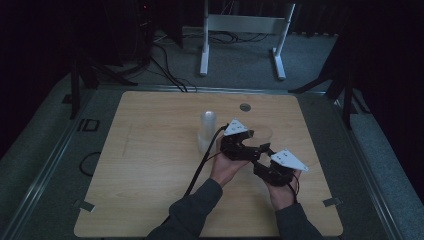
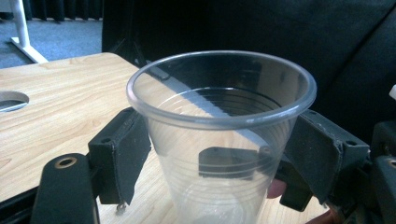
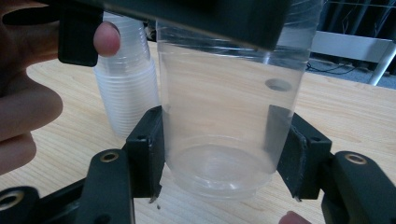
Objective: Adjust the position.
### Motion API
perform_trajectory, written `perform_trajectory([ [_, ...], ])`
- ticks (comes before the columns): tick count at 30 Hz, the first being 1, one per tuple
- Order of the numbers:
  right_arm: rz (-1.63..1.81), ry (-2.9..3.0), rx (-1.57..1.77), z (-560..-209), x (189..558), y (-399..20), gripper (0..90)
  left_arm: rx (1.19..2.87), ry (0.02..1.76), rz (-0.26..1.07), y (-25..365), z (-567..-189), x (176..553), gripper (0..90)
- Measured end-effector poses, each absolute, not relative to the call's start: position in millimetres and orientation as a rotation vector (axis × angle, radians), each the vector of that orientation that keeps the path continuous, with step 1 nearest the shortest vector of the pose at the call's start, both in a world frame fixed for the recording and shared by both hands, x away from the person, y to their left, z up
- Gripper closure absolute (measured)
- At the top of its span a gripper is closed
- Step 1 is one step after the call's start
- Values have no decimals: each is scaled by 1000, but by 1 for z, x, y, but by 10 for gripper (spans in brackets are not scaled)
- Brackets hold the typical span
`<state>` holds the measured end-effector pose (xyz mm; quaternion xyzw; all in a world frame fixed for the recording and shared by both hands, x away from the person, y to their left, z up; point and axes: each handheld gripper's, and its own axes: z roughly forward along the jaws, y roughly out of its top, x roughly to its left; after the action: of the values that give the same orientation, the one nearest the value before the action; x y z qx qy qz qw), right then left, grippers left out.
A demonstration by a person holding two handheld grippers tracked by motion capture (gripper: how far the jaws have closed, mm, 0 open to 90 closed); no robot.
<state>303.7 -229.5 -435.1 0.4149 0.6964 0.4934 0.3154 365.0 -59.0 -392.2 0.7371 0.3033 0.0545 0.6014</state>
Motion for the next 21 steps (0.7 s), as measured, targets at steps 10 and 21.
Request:
perform_trajectory([
  [10, 1310, 1845, 1076, -436, 302, -227, 406, 1677, 711, 117, -59, -392, 365, 220],
  [21, 1305, 1859, 1063, -437, 302, -226, 407, 1662, 718, 119, -57, -392, 365, 239],
])
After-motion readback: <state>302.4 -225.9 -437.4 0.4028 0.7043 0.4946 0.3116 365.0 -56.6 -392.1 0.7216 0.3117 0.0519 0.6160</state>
